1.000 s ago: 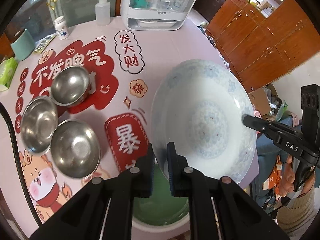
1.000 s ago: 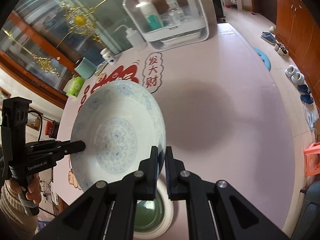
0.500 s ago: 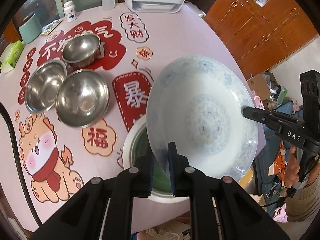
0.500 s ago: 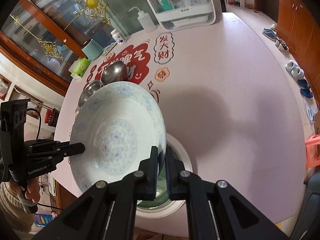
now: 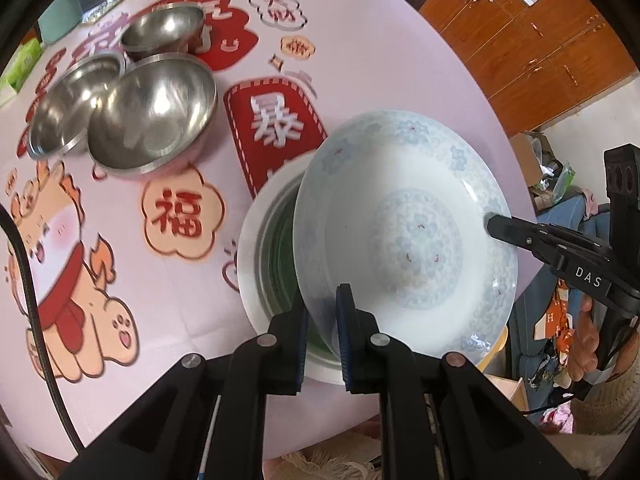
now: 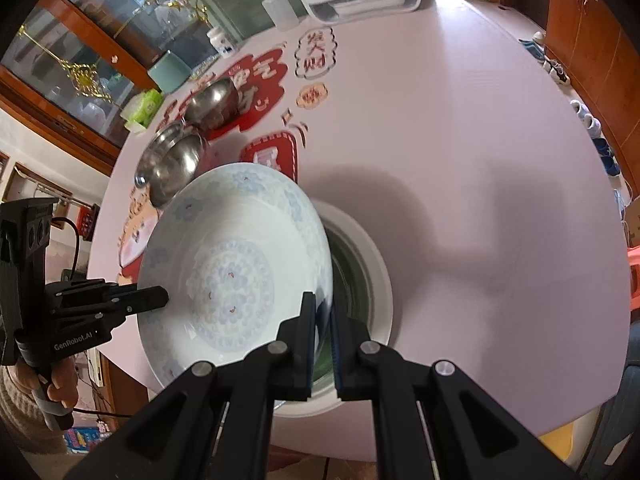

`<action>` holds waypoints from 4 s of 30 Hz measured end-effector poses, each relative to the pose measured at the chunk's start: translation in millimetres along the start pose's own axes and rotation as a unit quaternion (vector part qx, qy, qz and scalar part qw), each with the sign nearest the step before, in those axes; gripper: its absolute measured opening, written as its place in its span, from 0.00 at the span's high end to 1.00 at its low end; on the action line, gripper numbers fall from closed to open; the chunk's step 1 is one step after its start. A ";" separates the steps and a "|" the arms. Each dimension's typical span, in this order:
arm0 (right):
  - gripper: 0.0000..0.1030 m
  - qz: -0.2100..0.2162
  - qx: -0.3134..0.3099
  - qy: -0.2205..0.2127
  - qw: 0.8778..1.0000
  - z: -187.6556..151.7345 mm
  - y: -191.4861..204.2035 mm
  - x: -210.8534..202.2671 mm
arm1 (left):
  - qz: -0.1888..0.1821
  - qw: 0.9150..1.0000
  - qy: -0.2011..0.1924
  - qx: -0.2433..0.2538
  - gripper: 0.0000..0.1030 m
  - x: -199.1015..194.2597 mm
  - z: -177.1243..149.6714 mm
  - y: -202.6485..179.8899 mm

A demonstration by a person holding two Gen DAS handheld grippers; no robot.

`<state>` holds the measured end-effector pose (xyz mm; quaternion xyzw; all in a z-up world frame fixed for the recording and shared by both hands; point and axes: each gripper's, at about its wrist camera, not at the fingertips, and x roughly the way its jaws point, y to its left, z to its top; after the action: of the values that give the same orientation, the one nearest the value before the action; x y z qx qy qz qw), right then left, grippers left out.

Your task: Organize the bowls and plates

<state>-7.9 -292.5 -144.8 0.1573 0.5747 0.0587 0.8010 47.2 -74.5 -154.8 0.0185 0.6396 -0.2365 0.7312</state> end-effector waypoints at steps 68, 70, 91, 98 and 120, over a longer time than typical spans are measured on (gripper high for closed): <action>0.75 -0.083 -0.097 0.021 0.992 -10.2 10.5 60.2 | 0.063 0.997 -0.034 -0.017 0.51 43.7 6.2 3.0; 0.74 -0.081 -0.094 0.022 0.992 -9.8 10.9 60.1 | 0.074 0.996 -0.045 -0.006 0.48 37.7 6.6 -3.0; 0.74 -0.006 -0.162 -0.037 0.986 14.8 46.6 -1.1 | 0.083 0.991 -0.093 -0.051 0.31 -20.1 9.9 -26.5; 0.74 0.028 -0.180 -0.049 0.982 34.5 74.0 -13.3 | 0.099 0.978 -0.156 -0.095 0.25 -71.4 6.1 -5.1; 0.73 0.008 -0.056 -0.052 0.997 100.7 252.9 62.8 | 0.096 0.980 -0.170 -0.046 0.25 -131.7 37.2 227.3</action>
<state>129.5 -55.2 -91.4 0.1198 0.5268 0.0886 0.8368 156.4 157.3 -86.3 0.0059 0.5113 -0.1357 0.8486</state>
